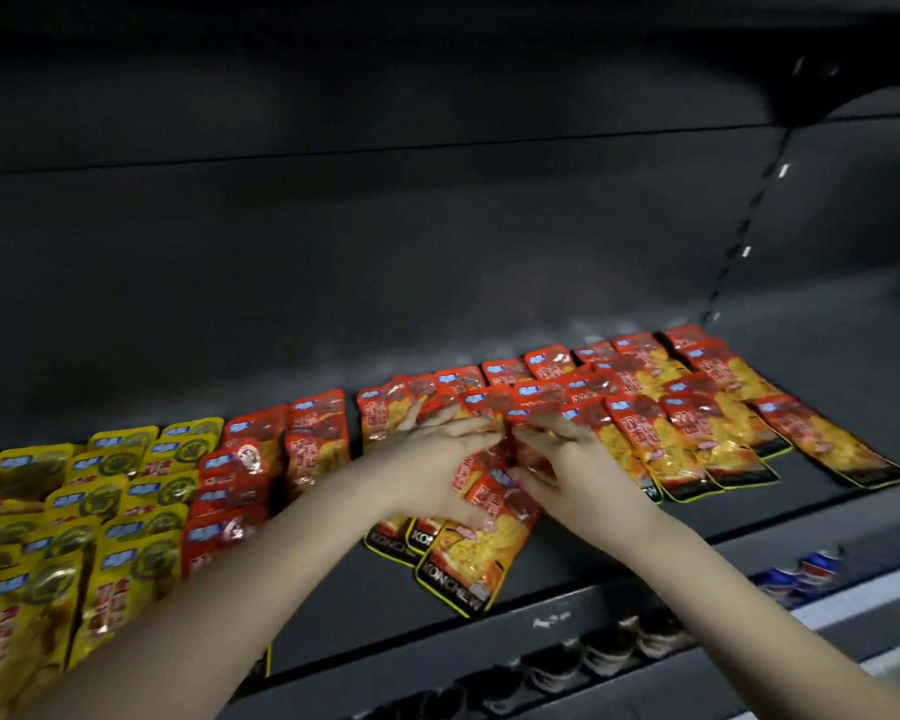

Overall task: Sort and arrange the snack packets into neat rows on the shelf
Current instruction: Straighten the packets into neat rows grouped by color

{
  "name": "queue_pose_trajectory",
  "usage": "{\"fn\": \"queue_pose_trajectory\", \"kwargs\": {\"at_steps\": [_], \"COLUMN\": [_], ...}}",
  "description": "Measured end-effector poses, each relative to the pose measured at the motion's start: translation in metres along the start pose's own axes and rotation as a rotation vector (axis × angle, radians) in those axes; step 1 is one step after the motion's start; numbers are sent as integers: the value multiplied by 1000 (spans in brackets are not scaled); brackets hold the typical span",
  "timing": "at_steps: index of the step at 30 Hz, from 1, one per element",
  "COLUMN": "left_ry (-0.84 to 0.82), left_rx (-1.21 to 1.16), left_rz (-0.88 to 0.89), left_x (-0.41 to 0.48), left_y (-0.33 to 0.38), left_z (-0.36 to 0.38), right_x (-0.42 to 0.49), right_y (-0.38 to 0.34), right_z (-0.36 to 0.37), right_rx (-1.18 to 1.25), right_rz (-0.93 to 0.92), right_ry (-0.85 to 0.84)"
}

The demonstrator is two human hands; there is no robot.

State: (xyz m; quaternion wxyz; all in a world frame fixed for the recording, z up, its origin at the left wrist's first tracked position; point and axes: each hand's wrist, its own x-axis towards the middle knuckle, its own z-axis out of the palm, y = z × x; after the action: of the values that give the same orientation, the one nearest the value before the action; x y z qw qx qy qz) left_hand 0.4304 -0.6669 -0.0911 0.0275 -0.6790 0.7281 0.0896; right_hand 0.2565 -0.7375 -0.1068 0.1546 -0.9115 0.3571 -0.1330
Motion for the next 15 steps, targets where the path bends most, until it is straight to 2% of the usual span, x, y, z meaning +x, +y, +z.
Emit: {"fn": "queue_pose_trajectory", "kwargs": {"at_steps": [5,11,15], "left_ry": [7,39,71], "left_rx": [-42,-217,-250], "left_rz": [-2,-44,-60], "left_x": [-2,-11,-14], "left_y": [0,3,10], "left_z": [11,20,19], "right_x": [-28,-36,-36], "right_y": [11,12,13], "right_z": [14,23,25], "right_rx": [-66,-37,-43], "right_rz": [-67,-82,-91], "right_ry": [-80,-24,-18]}}
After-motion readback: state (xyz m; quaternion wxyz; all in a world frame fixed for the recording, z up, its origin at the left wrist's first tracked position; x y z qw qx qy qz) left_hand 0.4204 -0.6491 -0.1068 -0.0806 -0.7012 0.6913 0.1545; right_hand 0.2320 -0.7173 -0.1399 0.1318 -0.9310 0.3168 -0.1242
